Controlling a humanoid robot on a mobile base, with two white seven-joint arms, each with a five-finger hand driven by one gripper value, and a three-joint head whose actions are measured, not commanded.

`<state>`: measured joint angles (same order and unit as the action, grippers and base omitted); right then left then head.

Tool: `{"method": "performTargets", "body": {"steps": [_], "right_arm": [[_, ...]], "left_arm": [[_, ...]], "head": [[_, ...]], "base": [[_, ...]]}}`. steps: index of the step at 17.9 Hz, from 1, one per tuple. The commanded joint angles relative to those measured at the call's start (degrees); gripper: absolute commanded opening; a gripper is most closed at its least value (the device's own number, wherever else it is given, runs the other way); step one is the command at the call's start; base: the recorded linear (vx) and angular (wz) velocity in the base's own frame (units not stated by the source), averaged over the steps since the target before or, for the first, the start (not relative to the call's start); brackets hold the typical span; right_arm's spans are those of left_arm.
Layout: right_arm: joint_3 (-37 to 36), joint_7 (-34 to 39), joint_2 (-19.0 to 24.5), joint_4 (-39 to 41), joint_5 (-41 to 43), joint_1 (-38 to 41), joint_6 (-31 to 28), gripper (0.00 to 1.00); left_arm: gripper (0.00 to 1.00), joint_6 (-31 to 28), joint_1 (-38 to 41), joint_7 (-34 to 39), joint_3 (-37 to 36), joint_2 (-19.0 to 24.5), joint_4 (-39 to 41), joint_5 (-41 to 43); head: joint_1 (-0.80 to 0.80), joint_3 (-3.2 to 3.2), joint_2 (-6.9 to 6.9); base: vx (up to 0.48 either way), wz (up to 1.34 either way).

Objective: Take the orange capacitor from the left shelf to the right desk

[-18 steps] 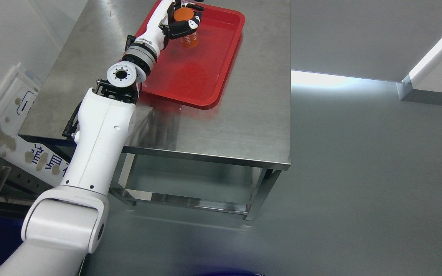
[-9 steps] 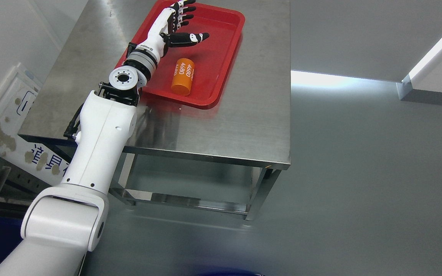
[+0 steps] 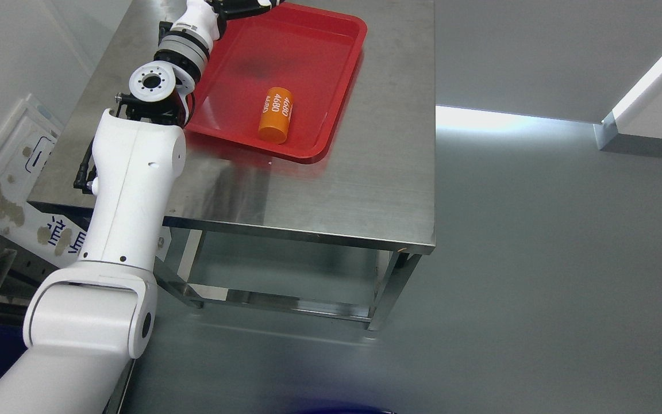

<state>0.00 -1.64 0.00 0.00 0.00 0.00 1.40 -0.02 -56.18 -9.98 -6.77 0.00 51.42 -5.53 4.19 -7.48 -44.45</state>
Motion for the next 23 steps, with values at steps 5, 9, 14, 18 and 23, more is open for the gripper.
{"method": "performTargets", "body": {"steps": [5, 9, 14, 18, 23], "right_arm": [[-0.7, -0.03, -1.0, 1.0, -0.26, 1.14, 0.01, 1.0], [-0.7, -0.03, -1.0, 1.0, -0.26, 1.14, 0.01, 1.0], [-0.7, -0.03, -1.0, 1.0, -0.26, 1.14, 0.01, 1.0], [-0.7, -0.03, -1.0, 1.0, -0.26, 1.14, 0.01, 1.0], [-0.7, -0.03, -1.0, 1.0, -0.26, 1.14, 0.01, 1.0]], "left_arm": [[1.0, 1.78, 2.55, 0.22, 10.99, 2.71, -0.18, -0.09], [1.0, 2.31, 6.25, 0.13, 10.72, 4.48, -1.14, 1.84], [1.0, 4.33, 7.57, 0.05, 10.81, 4.75, -1.14, 2.63], [1.0, 4.33, 9.33, 0.13, 10.81, 4.75, -1.14, 2.9], [1.0, 4.59, 9.77, 0.05, 10.81, 6.59, -1.14, 2.99]], "head": [[0.0, 0.0, 0.0], [0.0, 0.0, 0.0], [0.0, 0.0, 0.0], [0.0, 0.0, 0.0], [0.0, 0.0, 0.0]], "base": [[0.0, 0.0], [0.0, 0.0], [0.0, 0.0], [0.0, 0.0], [0.0, 0.0]]}}
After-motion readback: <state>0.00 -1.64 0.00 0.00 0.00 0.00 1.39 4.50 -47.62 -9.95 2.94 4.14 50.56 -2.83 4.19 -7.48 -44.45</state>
